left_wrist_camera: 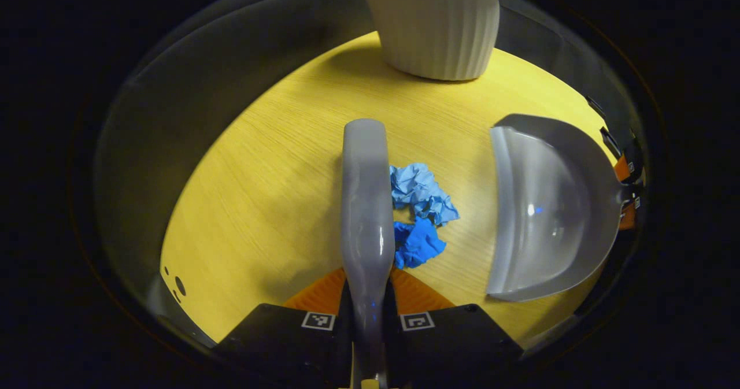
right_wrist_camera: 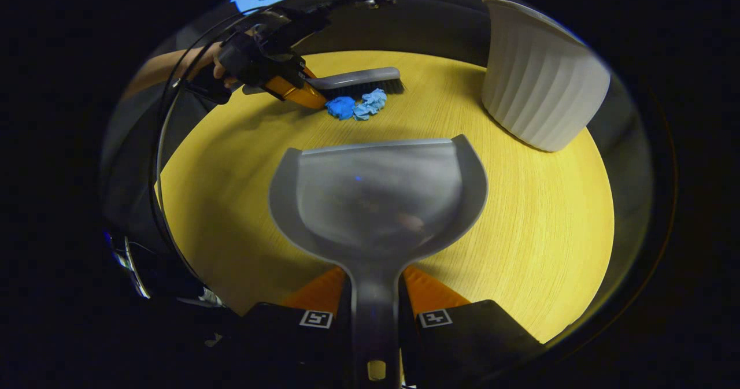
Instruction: Pick up the small broom and dustpan from the desktop, sweep the trash into the dustpan with the broom, and then empty the trash into the garbage bin.
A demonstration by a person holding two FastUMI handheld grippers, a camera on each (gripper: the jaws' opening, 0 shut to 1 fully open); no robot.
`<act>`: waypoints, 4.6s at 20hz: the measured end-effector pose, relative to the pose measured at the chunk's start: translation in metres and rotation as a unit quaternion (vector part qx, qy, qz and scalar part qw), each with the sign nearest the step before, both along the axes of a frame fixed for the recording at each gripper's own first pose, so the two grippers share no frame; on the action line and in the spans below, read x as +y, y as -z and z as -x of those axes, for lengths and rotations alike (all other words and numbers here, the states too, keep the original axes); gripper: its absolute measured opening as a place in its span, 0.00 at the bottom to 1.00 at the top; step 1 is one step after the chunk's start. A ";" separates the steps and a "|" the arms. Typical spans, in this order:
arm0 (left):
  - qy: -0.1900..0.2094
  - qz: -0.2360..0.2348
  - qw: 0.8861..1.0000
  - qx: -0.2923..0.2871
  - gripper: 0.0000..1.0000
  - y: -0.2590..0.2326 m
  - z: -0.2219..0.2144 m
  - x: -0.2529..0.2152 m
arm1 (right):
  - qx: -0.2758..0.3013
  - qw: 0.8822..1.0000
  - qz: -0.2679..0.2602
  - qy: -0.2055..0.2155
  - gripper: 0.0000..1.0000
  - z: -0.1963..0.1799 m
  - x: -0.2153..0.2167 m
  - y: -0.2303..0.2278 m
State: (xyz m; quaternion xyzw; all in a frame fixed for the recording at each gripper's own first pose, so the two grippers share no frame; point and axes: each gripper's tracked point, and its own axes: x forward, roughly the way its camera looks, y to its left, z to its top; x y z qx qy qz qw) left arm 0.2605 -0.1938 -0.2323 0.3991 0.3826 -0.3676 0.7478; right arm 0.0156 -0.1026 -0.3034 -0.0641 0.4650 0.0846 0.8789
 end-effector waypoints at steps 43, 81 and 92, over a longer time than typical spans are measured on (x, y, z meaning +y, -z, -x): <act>-0.298 0.241 0.923 0.039 0.27 -0.075 0.176 0.165 | -0.112 0.992 -0.060 0.000 0.39 -0.004 0.000 -0.064; -0.453 0.242 0.857 0.032 0.27 -0.055 0.200 0.169 | -0.238 0.790 0.550 -0.131 0.38 -0.020 -0.044 -0.120; -0.446 0.233 0.863 0.037 0.27 -0.043 0.201 0.166 | -0.220 0.733 0.617 -0.185 0.38 -0.013 -0.054 -0.150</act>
